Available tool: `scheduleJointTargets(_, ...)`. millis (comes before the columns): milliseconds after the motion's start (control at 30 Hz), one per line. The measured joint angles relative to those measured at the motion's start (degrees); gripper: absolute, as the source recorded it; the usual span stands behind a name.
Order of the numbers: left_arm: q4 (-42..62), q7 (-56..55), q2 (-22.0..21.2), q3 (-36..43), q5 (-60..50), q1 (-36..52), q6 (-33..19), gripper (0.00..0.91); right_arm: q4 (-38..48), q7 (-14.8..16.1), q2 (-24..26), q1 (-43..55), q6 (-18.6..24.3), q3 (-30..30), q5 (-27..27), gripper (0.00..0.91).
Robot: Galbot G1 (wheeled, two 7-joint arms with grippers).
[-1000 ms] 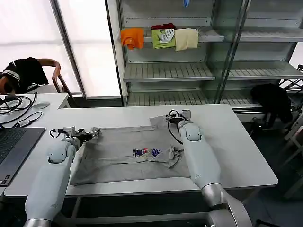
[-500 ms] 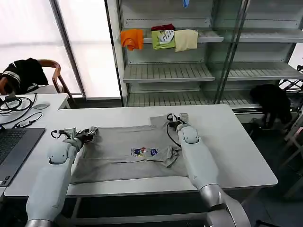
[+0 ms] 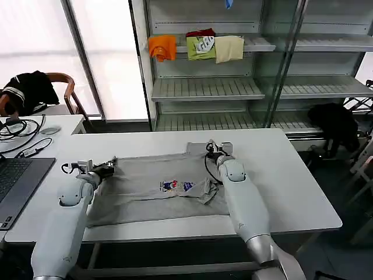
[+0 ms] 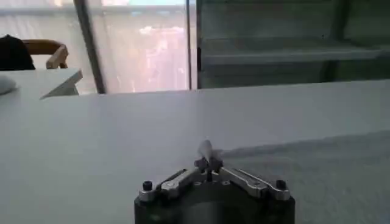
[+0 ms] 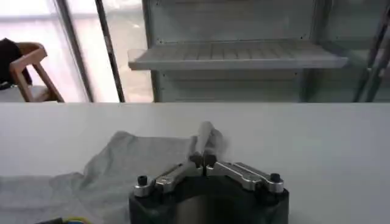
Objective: Fold and organize the clothes.
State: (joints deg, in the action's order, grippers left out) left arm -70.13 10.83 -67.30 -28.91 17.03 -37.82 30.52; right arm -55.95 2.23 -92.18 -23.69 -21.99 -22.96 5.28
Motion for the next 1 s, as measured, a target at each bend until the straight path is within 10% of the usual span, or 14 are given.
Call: scheduleJointTargets(1000, -26.47, -0.28, 1.69, -9.28, 14.85, -20.63, -2.11, 0.000, -42.46, -0.11, 6.64, -27.92, -9.58, -0.27, 4.81, 0.000)
